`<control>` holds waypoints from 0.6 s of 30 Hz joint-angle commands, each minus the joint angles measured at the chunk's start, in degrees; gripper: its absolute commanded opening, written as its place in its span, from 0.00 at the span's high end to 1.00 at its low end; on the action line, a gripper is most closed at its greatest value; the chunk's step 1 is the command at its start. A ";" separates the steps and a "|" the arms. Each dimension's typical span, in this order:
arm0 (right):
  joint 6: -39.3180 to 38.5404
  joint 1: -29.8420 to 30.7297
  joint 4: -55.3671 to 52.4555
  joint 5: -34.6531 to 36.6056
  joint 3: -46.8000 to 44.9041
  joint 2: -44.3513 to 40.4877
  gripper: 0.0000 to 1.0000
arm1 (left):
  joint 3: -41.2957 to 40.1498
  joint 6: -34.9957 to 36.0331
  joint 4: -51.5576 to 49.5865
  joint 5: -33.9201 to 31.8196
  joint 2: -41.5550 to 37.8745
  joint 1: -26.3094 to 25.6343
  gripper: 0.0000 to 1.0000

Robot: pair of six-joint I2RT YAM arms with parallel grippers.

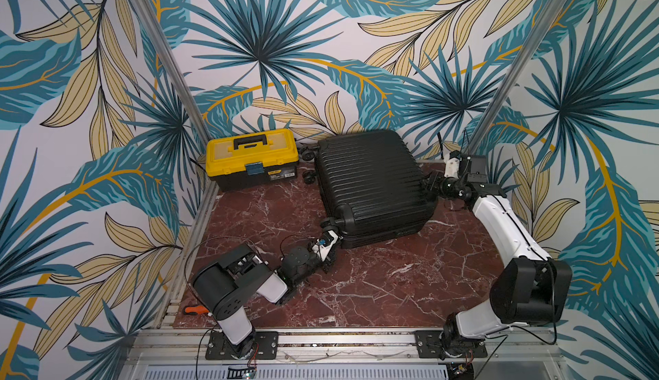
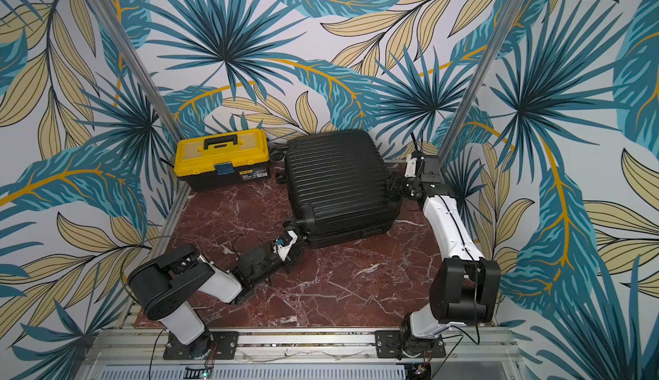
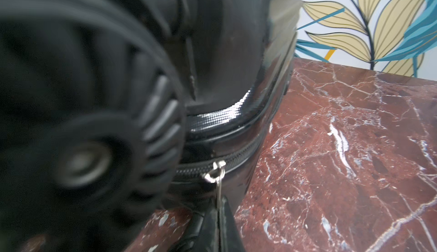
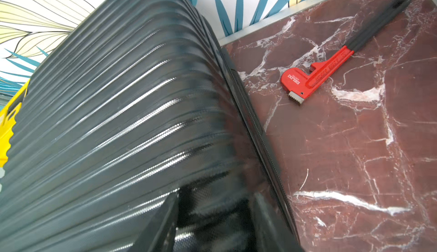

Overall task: Open the suitcase zippers
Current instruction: Unzip the zipper on the suitcase.

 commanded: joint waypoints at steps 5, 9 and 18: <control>7.87 7.04 -17.08 -2.34 -15.63 -7.02 0.51 | -0.40 1.08 3.54 2.39 -2.52 -6.51 1.00; 9.29 8.52 -16.26 -1.14 -18.17 -8.61 0.52 | 0.72 2.16 3.47 0.83 -1.80 -10.43 1.00; 14.43 15.32 -14.85 1.93 -23.01 -16.76 0.54 | 12.76 -0.14 -2.44 1.55 2.67 -14.06 1.00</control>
